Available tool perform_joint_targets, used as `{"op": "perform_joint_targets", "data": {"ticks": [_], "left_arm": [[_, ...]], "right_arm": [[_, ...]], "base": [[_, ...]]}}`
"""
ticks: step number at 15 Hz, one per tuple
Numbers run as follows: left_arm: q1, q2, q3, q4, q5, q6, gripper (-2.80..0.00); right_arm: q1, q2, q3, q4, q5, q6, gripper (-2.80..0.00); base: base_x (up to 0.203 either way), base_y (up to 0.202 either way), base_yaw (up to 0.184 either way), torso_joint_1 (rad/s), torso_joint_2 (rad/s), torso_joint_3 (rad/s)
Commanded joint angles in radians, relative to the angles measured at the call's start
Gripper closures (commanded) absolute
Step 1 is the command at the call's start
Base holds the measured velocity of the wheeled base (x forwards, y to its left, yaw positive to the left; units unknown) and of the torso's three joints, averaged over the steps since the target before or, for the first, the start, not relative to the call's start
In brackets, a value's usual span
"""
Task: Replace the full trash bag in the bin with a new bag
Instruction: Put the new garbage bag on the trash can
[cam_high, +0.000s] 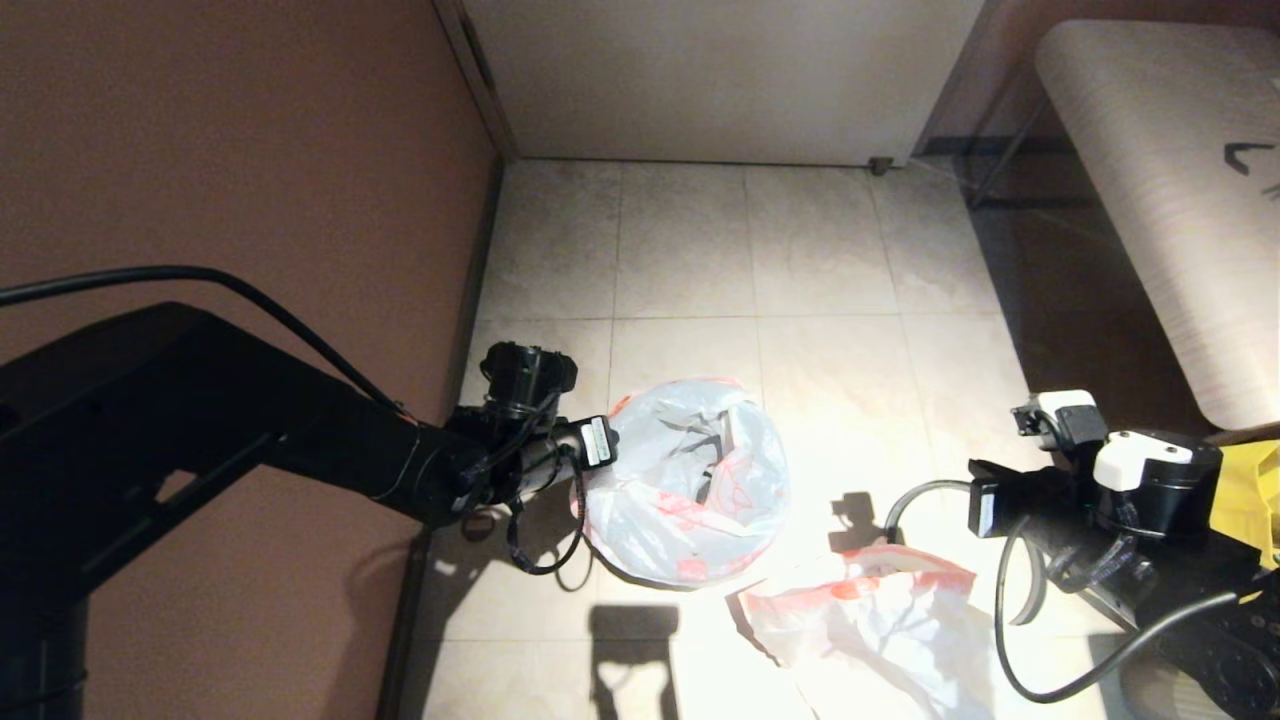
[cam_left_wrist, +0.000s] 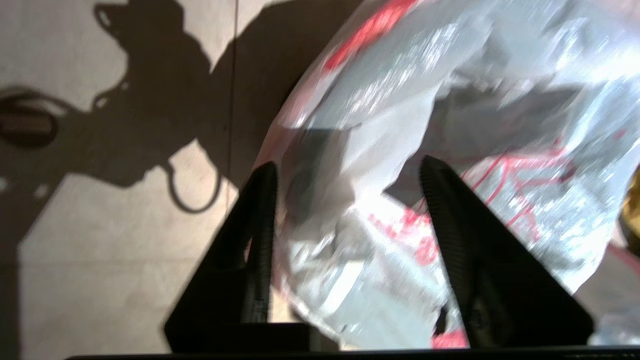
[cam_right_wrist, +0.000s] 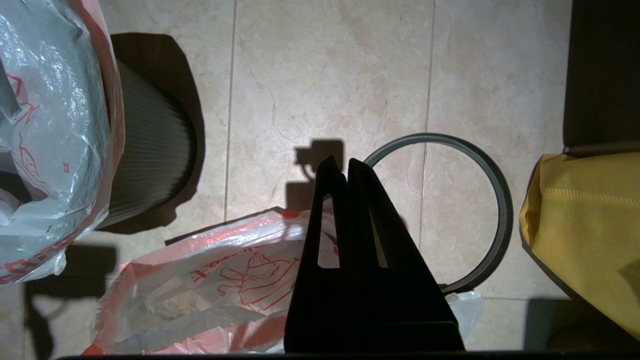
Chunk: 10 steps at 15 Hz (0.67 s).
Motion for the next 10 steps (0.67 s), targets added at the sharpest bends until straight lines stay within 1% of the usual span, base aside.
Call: {"op": "perform_joint_targets", "data": {"ticks": [1,3,4,10], "left_arm": [[0.007,0.042,-0.067,-0.004,-0.001,-0.008,0.0],[0.023,0.089,-0.133,0.003,-0.001,-0.035,0.0],[0.029,0.11,-0.148,0.005,0.001,-0.041,0.0],[0.041,0.198,-0.249,0.014,0.004,-0.04,0.0]], "right_arm": [[0.009,0.013,0.001,-0.008,-0.003,0.001,0.0],[0.022,0.025,0.001,-0.011,-0.022,0.003,0.0],[0.024,0.027,0.0,-0.014,-0.023,0.003,0.0],[0.025,0.03,-0.001,-0.02,-0.024,0.003,0.0]], "base": [[0.0,0.0,0.0,0.0,0.0,0.0],[0.0,0.0,0.0,0.0,0.0,0.0],[0.0,0.0,0.0,0.0,0.0,0.0],[0.0,0.0,0.0,0.0,0.0,0.0]]}}
